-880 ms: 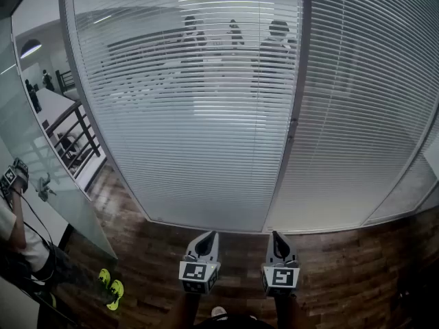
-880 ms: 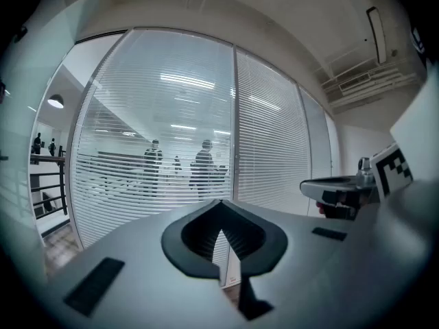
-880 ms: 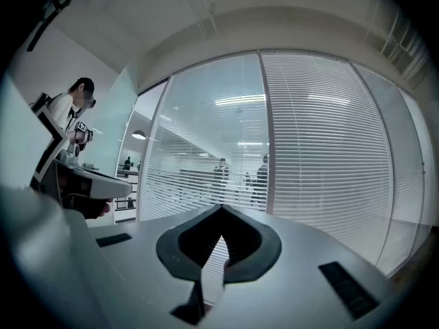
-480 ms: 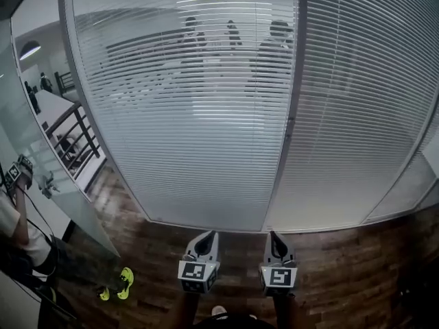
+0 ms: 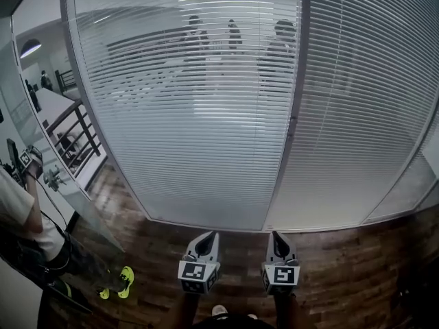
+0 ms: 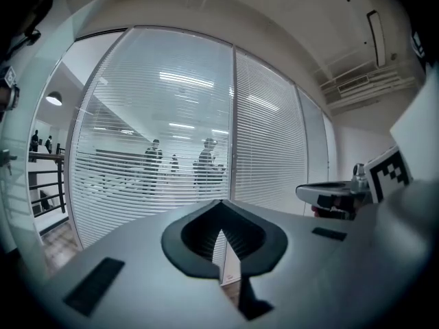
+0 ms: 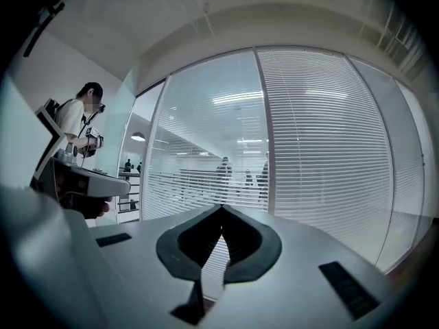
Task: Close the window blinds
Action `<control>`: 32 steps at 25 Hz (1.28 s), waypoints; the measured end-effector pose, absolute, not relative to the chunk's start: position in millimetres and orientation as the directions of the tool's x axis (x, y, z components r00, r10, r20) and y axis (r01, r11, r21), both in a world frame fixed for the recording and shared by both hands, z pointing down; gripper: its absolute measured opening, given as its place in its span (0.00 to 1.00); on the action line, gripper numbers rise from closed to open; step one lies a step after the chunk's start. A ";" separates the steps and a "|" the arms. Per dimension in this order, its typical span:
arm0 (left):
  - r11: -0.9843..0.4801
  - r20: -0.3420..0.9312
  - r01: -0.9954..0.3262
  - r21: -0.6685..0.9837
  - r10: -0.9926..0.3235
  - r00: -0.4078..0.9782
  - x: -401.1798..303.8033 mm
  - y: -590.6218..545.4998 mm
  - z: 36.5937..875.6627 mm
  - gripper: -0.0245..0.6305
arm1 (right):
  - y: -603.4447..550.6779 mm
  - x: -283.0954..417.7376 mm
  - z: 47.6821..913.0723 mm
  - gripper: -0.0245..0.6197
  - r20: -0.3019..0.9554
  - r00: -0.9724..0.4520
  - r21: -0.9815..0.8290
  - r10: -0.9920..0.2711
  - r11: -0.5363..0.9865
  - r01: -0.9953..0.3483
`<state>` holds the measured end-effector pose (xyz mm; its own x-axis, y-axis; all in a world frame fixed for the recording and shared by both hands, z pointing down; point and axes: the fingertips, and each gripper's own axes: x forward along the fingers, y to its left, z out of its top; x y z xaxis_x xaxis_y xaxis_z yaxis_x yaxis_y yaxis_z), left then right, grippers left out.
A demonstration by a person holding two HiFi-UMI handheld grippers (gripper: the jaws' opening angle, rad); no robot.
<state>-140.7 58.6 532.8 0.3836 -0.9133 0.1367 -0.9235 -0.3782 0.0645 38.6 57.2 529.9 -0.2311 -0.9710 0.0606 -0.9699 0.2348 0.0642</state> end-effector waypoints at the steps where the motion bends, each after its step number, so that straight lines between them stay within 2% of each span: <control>1: -0.378 0.137 -0.923 0.066 -0.913 0.384 -141.2 57.2 533.6 0.04 | 55.7 38.6 531.0 0.04 0.069 -0.226 0.066 -0.972 0.230 -0.971; 9: -0.403 0.137 -0.912 0.071 -0.902 0.409 -147.4 42.7 532.8 0.04 | 41.8 33.9 537.0 0.04 0.089 -0.184 0.072 -0.979 0.191 -0.979; 12: -0.434 0.125 -0.900 0.051 -0.891 0.437 -147.9 35.6 528.6 0.04 | 33.4 32.6 530.0 0.04 0.087 -0.134 0.102 -0.987 0.143 -0.984; 19: -0.524 0.129 -0.851 0.035 -0.842 0.524 -131.4 15.0 521.9 0.04 | 14.4 39.5 521.1 0.04 0.076 -0.115 0.107 -0.990 0.123 -0.987; 32: -0.522 0.119 -0.852 0.049 -0.844 0.524 -112.7 -52.6 526.9 0.04 | -38.4 60.7 525.5 0.04 0.112 -0.082 0.113 -0.990 0.094 -0.989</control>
<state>-112.7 -52.6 526.9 0.5235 -0.8436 0.1192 -0.8517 -0.5217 0.0487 60.7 -38.4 525.5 -0.0819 -0.9903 0.1119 -0.9891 0.0945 0.1128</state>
